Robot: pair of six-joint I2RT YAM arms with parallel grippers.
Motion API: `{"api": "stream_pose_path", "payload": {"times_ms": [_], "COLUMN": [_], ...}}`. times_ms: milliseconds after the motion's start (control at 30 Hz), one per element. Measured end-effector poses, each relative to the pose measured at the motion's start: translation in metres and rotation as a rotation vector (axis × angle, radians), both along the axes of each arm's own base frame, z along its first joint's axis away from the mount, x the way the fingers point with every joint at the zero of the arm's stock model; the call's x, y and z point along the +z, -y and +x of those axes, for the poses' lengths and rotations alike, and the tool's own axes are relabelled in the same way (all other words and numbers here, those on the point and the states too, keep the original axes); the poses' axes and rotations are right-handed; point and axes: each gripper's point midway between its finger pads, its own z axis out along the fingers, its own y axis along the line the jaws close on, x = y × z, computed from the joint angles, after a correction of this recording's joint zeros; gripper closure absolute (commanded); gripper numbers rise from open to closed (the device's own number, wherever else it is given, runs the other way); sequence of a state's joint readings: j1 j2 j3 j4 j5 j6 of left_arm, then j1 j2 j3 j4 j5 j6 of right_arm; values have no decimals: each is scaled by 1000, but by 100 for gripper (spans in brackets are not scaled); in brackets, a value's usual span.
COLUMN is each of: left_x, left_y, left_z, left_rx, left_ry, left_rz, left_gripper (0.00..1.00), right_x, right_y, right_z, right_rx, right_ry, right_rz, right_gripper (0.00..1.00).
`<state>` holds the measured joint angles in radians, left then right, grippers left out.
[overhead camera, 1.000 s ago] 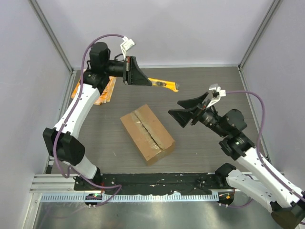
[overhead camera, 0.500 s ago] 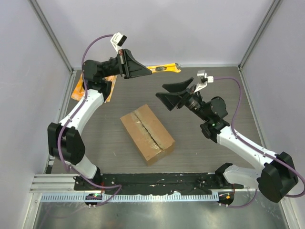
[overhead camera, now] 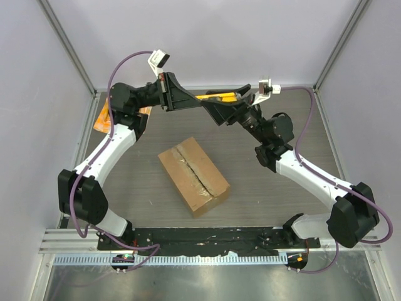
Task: Unpack the express box
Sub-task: Adjust the knife.
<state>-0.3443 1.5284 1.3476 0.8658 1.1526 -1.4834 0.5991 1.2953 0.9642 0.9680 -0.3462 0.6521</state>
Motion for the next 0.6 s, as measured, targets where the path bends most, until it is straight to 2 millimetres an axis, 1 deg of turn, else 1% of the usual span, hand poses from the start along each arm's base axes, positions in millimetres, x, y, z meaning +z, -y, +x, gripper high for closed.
{"api": "stream_pose_path", "payload": {"times_ms": [33, 133, 267, 300, 367, 400, 433, 467, 533, 567, 600], "left_x": [-1, -5, -6, -6, -5, -4, -4, -3, -1, -1, 0], "left_y": [0, 1, 1, 1, 1, 0, 0, 0, -1, -1, -1], "left_z": [1, 3, 5, 4, 3, 2, 1, 0, -1, -2, -2], "left_rx": [1, 10, 22, 23, 25, 25, 25, 26, 28, 28, 29], "left_ry": [-4, -3, 7, 9, 20, 27, 31, 37, 49, 51, 57], "left_rz": [4, 12, 13, 13, 13, 12, 11, 10, 8, 8, 7], "left_gripper": [100, 100, 100, 100, 100, 100, 100, 100, 99, 94, 83], "right_x": [0, 2, 9, 10, 12, 12, 13, 14, 15, 17, 17], "right_y": [-2, -7, -9, -10, -10, -10, -11, -11, -12, -12, -12], "right_z": [1, -1, -5, -6, -8, -8, -9, -10, -11, -12, -12], "right_rx": [6, 42, 73, 80, 89, 94, 101, 105, 118, 122, 124], "right_ry": [1, 2, 14, 14, 16, 16, 16, 16, 13, 16, 18], "right_rz": [1, 5, 10, 12, 13, 13, 13, 15, 16, 17, 16], "right_gripper": [44, 56, 66, 71, 74, 80, 82, 90, 99, 99, 99]}}
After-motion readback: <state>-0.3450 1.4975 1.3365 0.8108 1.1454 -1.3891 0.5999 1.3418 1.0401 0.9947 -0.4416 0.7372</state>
